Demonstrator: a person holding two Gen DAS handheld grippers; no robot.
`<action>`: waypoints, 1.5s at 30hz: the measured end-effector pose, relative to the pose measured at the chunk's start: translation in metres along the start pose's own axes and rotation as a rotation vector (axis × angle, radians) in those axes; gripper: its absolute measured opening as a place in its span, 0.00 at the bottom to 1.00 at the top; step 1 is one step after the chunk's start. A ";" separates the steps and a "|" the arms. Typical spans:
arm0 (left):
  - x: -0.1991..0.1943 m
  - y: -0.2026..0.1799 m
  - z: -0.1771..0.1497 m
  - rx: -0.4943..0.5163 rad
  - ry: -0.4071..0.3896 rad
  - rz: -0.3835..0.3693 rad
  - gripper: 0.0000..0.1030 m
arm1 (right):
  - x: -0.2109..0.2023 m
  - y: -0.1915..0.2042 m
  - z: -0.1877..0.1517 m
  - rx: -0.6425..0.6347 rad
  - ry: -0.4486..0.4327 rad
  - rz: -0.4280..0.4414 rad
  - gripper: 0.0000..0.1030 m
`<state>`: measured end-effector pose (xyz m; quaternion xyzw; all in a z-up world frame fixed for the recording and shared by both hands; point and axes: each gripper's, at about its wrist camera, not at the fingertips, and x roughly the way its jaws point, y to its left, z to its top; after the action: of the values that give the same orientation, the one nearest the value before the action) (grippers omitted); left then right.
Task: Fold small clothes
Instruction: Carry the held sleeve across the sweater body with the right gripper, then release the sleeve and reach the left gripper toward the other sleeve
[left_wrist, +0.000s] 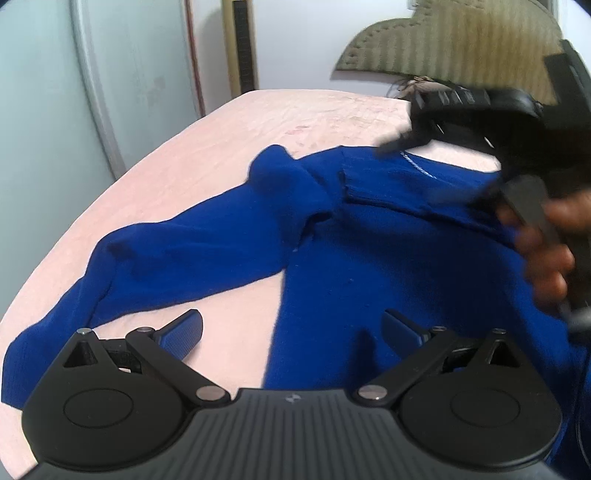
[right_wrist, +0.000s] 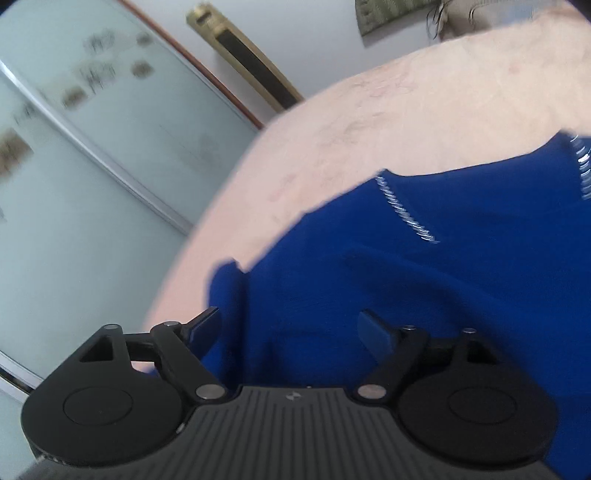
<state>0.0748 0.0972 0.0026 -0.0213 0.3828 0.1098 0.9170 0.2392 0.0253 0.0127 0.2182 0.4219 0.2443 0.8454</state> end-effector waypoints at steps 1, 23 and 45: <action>0.000 0.001 0.000 -0.004 -0.003 0.008 1.00 | -0.005 0.004 -0.004 -0.012 0.005 -0.025 0.82; -0.001 0.021 -0.004 -0.069 0.025 0.122 1.00 | -0.123 0.029 -0.109 -0.383 -0.156 -0.285 0.93; -0.017 0.234 -0.024 -0.442 0.012 0.511 1.00 | -0.088 0.096 -0.133 -0.610 -0.099 -0.205 0.94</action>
<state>-0.0044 0.3189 0.0079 -0.1235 0.3484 0.4163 0.8307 0.0624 0.0701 0.0482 -0.0773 0.3074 0.2623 0.9115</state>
